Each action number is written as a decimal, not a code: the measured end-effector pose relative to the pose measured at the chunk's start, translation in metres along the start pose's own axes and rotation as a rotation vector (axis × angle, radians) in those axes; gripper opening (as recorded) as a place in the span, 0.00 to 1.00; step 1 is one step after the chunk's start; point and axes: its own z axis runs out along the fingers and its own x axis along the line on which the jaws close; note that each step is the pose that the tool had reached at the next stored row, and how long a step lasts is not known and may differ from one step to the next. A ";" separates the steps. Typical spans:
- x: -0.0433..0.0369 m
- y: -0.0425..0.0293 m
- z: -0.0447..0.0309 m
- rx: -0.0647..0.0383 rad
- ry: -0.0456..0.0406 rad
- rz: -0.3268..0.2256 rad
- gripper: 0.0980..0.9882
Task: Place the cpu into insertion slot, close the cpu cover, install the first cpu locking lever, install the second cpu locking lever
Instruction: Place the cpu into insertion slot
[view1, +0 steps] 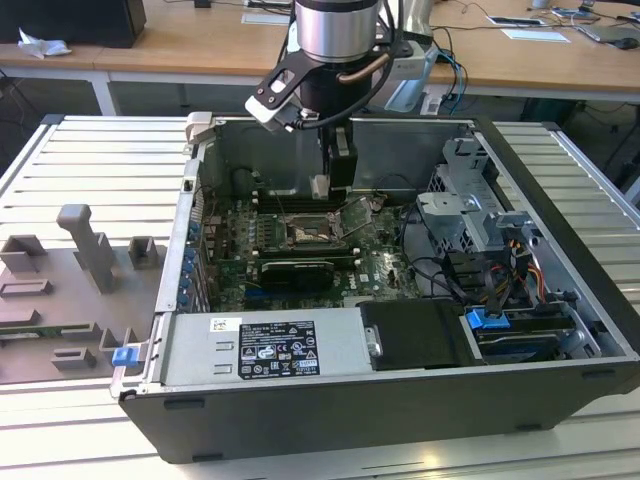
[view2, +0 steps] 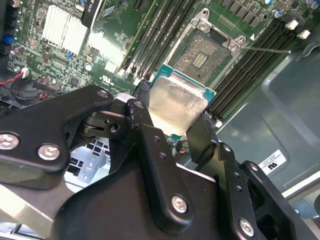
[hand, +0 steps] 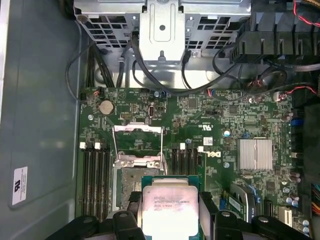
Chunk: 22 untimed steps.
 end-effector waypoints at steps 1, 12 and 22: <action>0.0000 -0.0001 0.0005 0.000 0.0000 0.000 0.49; -0.0002 -0.0004 0.0048 -0.003 -0.0002 0.000 0.49; -0.0003 -0.0008 0.0091 -0.003 -0.0001 0.000 0.49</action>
